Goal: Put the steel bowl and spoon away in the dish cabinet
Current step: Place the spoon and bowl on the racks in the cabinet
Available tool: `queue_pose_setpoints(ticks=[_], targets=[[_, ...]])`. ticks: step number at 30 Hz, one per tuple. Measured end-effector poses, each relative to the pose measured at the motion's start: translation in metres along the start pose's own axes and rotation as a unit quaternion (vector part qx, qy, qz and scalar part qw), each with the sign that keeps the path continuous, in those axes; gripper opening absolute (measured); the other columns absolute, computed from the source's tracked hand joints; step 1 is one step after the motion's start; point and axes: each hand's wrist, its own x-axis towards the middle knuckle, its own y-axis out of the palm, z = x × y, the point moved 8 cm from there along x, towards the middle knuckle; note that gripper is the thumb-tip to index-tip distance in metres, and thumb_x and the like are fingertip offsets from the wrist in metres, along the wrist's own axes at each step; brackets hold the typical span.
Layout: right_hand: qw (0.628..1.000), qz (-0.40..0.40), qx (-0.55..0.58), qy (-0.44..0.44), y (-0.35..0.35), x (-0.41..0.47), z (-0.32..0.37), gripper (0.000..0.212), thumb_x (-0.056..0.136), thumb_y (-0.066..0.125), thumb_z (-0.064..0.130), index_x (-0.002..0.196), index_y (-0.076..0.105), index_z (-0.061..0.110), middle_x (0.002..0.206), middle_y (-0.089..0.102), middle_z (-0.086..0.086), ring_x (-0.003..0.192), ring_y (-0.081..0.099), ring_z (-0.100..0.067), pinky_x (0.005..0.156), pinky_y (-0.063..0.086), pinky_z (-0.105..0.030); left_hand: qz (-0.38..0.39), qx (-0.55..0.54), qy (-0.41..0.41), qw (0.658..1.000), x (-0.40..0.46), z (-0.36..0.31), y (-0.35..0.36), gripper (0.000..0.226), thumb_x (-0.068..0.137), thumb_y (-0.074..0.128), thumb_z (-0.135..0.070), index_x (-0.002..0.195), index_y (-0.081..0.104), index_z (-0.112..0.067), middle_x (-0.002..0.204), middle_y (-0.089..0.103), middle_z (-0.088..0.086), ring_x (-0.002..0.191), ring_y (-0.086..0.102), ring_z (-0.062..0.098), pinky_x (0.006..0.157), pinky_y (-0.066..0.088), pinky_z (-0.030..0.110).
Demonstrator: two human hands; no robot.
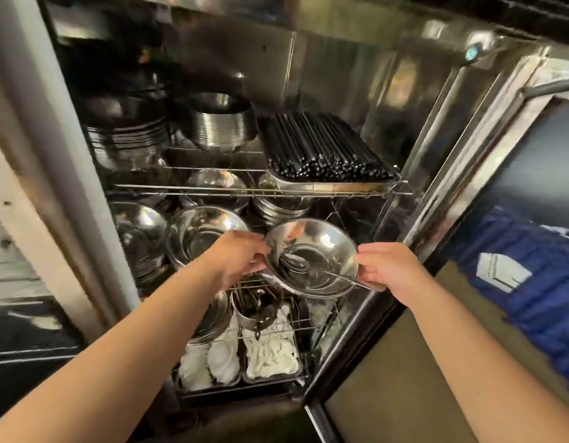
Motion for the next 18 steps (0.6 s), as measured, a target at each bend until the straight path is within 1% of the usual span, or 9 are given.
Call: queue_pose_setpoints(ticks=[2,4,5,7,8,10,11,14,18], targets=[[1.000,-0.017,-0.010,0.010,0.000,0.013,-0.008,0.024,0.087,0.071,-0.006,0.110,0.069,-0.003,0.085,0.074,-0.021,0.066,0.073,-0.025,0.068,0.061,-0.040,0.014,0.022,-0.010,1.000,0.018,0.006,0.004,0.016,0.087,0.067,0.004,0.102,0.069,-0.002,0.091,0.080,0.008,0.077,0.077,0.014,0.064,0.058,0.021],[0.999,-0.030,-0.023,0.017,0.001,0.026,-0.014,0.032,0.086,0.068,-0.009,0.117,0.062,-0.017,0.097,0.069,-0.038,0.080,0.068,-0.030,0.091,0.055,-0.060,0.025,0.040,-0.014,0.999,0.033,0.013,0.009,0.013,0.087,0.067,0.002,0.100,0.070,-0.002,0.094,0.080,0.008,0.079,0.076,0.013,0.065,0.057,0.018],[0.998,-0.035,-0.038,0.020,0.002,0.032,-0.015,0.036,0.086,0.067,-0.010,0.118,0.057,-0.021,0.097,0.065,-0.044,0.079,0.065,-0.029,0.094,0.051,-0.064,0.026,0.045,-0.013,0.999,0.038,0.016,0.011,0.012,0.087,0.066,0.002,0.098,0.071,-0.001,0.092,0.080,0.008,0.078,0.076,0.013,0.064,0.057,0.017],[0.997,-0.040,-0.071,0.014,0.003,0.047,-0.019,0.033,0.086,0.068,-0.007,0.115,0.059,-0.019,0.095,0.068,-0.040,0.072,0.064,-0.026,0.088,0.056,-0.060,0.019,0.048,-0.010,0.999,0.047,0.019,0.015,0.012,0.088,0.063,0.002,0.091,0.074,0.000,0.085,0.079,0.008,0.073,0.075,0.013,0.063,0.056,0.017],[0.995,-0.037,-0.092,0.012,0.003,0.057,-0.021,0.025,0.086,0.070,-0.003,0.109,0.065,-0.012,0.093,0.071,-0.032,0.069,0.066,-0.023,0.076,0.063,-0.048,0.011,0.045,-0.007,0.999,0.050,0.020,0.017,0.013,0.087,0.061,0.003,0.085,0.074,-0.001,0.082,0.079,0.009,0.071,0.075,0.015,0.063,0.056,0.017],[0.991,-0.025,-0.129,0.004,0.008,0.069,-0.023,0.013,0.085,0.072,0.003,0.098,0.072,0.003,0.084,0.073,-0.021,0.063,0.069,-0.018,0.052,0.061,-0.026,-0.002,0.047,-0.006,0.999,0.055,0.022,0.020,0.016,0.088,0.059,0.003,0.081,0.073,0.000,0.080,0.078,0.011,0.071,0.075,0.017,0.063,0.057,0.018],[0.989,-0.023,-0.144,-0.002,0.009,0.075,-0.025,0.010,0.085,0.072,0.005,0.094,0.073,0.005,0.081,0.073,-0.019,0.064,0.071,-0.018,0.052,0.060,-0.026,-0.010,0.053,-0.009,0.998,0.057,0.023,0.022,0.015,0.089,0.059,0.002,0.084,0.073,0.002,0.082,0.079,0.011,0.073,0.076,0.017,0.063,0.057,0.018],[0.981,-0.023,-0.190,-0.021,0.012,0.098,-0.028,0.014,0.084,0.073,0.010,0.095,0.073,0.001,0.090,0.074,-0.019,0.082,0.073,-0.029,0.080,0.062,-0.049,-0.043,0.061,-0.015,0.997,0.068,0.026,0.027,0.017,0.090,0.059,-0.002,0.097,0.072,0.006,0.095,0.078,0.015,0.087,0.075,0.024,0.064,0.058,0.021],[0.971,-0.008,-0.238,-0.034,0.017,0.126,-0.032,0.016,0.086,0.071,0.016,0.090,0.075,0.002,0.088,0.072,-0.016,0.087,0.070,-0.032,0.080,0.058,-0.047,-0.080,0.095,-0.031,0.992,0.086,0.036,0.033,0.025,0.090,0.062,-0.014,0.110,0.069,0.000,0.112,0.074,0.018,0.106,0.068,0.031,0.094,0.054,0.039]])
